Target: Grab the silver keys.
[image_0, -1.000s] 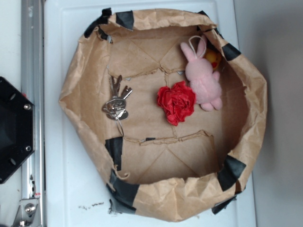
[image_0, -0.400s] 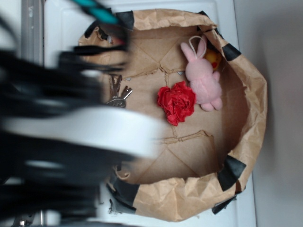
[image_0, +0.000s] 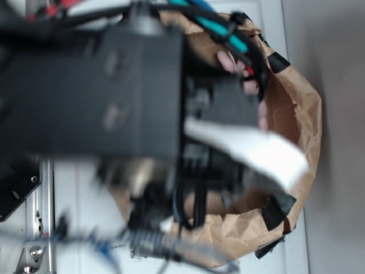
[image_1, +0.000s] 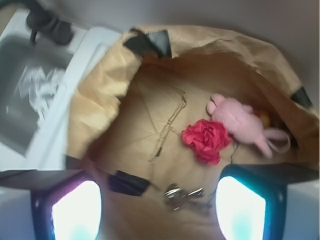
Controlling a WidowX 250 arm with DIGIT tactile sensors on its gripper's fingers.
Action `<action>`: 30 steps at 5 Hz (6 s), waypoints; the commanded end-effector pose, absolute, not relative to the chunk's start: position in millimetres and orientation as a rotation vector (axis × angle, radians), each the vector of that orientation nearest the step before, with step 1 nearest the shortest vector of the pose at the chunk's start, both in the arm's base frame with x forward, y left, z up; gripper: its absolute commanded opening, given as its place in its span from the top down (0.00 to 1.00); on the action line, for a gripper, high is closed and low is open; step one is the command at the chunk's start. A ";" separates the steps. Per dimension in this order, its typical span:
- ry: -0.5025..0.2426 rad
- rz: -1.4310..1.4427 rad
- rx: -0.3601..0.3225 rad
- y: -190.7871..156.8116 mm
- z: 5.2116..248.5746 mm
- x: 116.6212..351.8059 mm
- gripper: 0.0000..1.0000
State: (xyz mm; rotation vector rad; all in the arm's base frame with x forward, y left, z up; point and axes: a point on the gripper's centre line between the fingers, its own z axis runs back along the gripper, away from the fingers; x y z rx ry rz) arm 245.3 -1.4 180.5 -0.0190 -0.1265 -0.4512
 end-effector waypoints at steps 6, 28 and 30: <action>0.033 -0.873 -0.092 4.8 67.7 218.0 0.00; -0.095 -0.251 -0.001 15.9 179.1 249.9 1.00; -0.137 -0.217 0.046 9.3 168.2 252.6 1.00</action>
